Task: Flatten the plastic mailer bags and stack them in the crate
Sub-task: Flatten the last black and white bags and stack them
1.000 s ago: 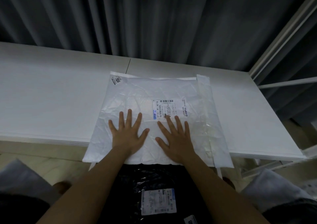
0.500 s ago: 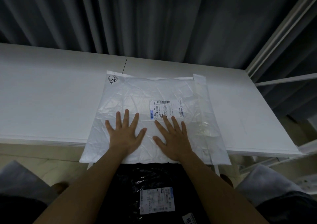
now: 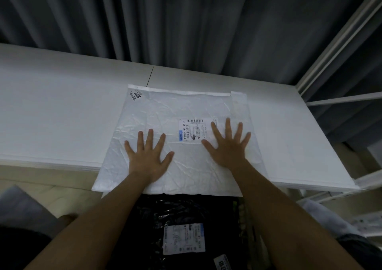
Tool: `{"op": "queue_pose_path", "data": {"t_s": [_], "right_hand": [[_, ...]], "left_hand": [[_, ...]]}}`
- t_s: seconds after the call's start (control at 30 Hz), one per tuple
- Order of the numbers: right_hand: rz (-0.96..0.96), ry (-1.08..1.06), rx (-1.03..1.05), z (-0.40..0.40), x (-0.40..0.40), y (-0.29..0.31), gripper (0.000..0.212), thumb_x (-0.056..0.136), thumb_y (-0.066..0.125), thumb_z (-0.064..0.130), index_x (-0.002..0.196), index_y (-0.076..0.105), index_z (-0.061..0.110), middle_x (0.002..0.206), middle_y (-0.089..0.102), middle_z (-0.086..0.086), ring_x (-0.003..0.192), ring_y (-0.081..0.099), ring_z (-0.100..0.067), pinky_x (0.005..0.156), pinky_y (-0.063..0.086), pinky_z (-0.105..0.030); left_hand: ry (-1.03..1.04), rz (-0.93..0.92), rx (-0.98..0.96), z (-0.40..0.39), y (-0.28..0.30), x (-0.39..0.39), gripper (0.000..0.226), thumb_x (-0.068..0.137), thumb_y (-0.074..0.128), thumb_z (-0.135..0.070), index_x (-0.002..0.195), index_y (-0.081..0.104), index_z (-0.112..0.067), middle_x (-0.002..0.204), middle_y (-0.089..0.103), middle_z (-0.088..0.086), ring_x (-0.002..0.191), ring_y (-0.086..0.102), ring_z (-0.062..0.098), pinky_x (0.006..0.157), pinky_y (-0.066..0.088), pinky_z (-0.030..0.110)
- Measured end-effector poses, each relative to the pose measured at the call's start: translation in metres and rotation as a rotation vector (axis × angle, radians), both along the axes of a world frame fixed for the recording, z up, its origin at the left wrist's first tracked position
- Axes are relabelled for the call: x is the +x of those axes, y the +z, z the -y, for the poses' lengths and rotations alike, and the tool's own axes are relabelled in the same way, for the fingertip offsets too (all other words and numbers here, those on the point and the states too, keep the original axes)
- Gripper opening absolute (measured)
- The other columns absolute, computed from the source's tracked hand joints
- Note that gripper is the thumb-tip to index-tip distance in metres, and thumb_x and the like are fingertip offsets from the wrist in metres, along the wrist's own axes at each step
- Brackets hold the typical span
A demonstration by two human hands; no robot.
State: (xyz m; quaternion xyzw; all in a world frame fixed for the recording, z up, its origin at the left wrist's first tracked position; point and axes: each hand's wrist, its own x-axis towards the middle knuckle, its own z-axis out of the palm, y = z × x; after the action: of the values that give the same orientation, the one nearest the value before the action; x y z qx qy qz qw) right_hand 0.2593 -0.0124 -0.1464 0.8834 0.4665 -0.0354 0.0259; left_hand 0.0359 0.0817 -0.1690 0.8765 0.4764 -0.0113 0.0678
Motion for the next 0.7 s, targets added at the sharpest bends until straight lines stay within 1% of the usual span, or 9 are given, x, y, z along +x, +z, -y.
{"op": "queue_pose_path", "data": {"t_s": [0.1, 0.17, 0.23, 0.3, 0.47, 0.7], "right_hand": [[-0.091, -0.015, 0.016, 0.000, 0.001, -0.010, 0.077, 0.084, 0.018, 0.080, 0.148, -0.009, 0.046, 0.159, -0.020, -0.001, 0.144, -0.019, -0.038, 0.107, -0.014, -0.066], [-0.137, -0.022, 0.029, -0.002, 0.002, -0.014, 0.078, 0.083, 0.017, 0.081, 0.148, -0.008, 0.045, 0.160, -0.018, -0.001, 0.145, -0.017, -0.037, 0.107, -0.013, -0.067], [-0.094, -0.033, -0.012, -0.002, 0.003, -0.015, 0.078, 0.082, 0.014, 0.081, 0.147, -0.012, 0.047, 0.159, -0.019, 0.002, 0.145, -0.017, -0.037, 0.110, -0.009, -0.066], [-0.082, -0.036, -0.020, -0.002, 0.004, -0.015, 0.078, 0.081, 0.013, 0.081, 0.146, -0.013, 0.047, 0.159, -0.019, 0.003, 0.145, -0.017, -0.037, 0.111, -0.008, -0.066], [-0.104, -0.036, -0.034, -0.003, 0.004, -0.014, 0.077, 0.081, 0.012, 0.081, 0.146, -0.013, 0.048, 0.159, -0.020, 0.003, 0.144, -0.018, -0.037, 0.110, -0.010, -0.065], [-0.125, -0.043, -0.045, -0.004, 0.004, -0.013, 0.077, 0.081, 0.012, 0.081, 0.147, -0.011, 0.049, 0.159, -0.018, 0.003, 0.144, -0.019, -0.036, 0.110, -0.010, -0.066]], "left_hand": [[-0.008, 0.003, 0.015, -0.001, -0.002, -0.001, 0.086, 0.073, -0.014, -0.074, 0.150, -0.008, -0.038, 0.159, -0.016, 0.002, 0.145, -0.019, 0.030, 0.111, -0.006, 0.065], [-0.011, 0.019, 0.019, -0.002, -0.003, 0.000, 0.086, 0.073, -0.013, -0.075, 0.151, -0.007, -0.038, 0.160, -0.014, 0.003, 0.145, -0.018, 0.030, 0.111, -0.007, 0.066], [-0.010, 0.035, 0.016, -0.001, -0.003, 0.000, 0.086, 0.074, -0.012, -0.075, 0.151, -0.005, -0.037, 0.160, -0.013, 0.003, 0.145, -0.017, 0.030, 0.110, -0.007, 0.066], [-0.010, 0.022, 0.024, -0.001, -0.003, 0.001, 0.086, 0.074, -0.013, -0.075, 0.151, -0.005, -0.037, 0.160, -0.013, 0.003, 0.145, -0.017, 0.030, 0.111, -0.007, 0.065], [-0.007, 0.016, 0.032, -0.001, -0.004, 0.000, 0.085, 0.075, -0.012, -0.074, 0.151, -0.005, -0.038, 0.160, -0.013, 0.003, 0.145, -0.017, 0.030, 0.111, -0.006, 0.065], [-0.008, 0.013, 0.027, -0.001, -0.005, 0.001, 0.084, 0.075, -0.012, -0.074, 0.151, -0.006, -0.038, 0.160, -0.013, 0.002, 0.145, -0.018, 0.030, 0.110, -0.007, 0.065]]}}
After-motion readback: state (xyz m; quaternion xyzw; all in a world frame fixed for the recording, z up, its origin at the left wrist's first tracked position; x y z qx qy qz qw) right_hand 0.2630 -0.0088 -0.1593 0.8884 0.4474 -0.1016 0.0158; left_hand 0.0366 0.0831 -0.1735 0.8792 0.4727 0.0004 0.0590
